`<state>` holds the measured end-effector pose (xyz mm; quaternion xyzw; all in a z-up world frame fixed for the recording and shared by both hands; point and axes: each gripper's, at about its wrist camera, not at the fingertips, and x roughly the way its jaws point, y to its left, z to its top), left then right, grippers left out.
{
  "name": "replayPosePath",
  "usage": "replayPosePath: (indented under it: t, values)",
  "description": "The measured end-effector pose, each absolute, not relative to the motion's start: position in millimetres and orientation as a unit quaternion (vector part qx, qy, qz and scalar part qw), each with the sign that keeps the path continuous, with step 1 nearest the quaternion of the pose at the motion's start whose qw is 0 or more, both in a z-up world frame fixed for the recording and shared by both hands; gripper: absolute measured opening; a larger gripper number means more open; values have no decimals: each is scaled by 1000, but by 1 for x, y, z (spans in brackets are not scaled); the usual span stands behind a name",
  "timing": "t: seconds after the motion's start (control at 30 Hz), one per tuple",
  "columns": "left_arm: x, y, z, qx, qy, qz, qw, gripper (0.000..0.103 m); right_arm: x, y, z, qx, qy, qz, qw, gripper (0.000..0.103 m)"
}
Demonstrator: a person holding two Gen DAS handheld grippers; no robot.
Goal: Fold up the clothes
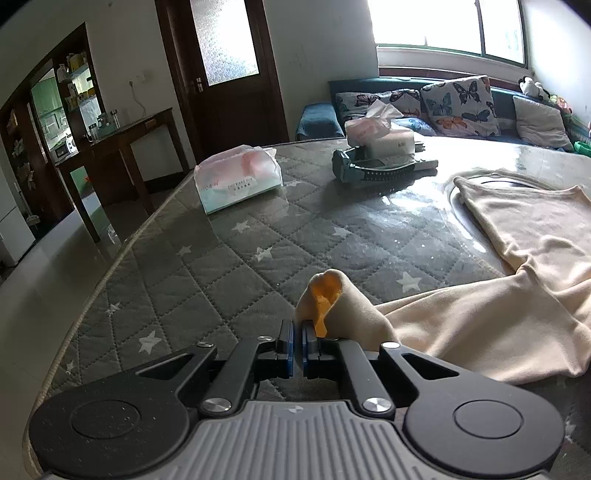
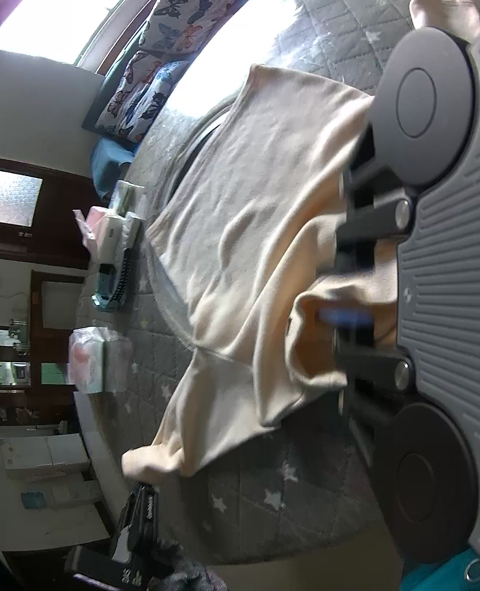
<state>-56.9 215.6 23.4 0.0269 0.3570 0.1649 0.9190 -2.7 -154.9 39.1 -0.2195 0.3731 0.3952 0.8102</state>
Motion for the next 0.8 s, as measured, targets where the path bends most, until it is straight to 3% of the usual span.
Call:
replayPosePath:
  t: [0.53,0.63,0.8]
  values:
    - [-46,226,18,35,391,166,905,9,-47,-182,65,-223,386,477,758,5]
    - [-50,229,21,41,393,166,903,10,-42,-191,75,-222,373,459,775,10]
    - [-54,239,23,37,396,190,897,10,-22,-195,55,-217,396,424,785,10]
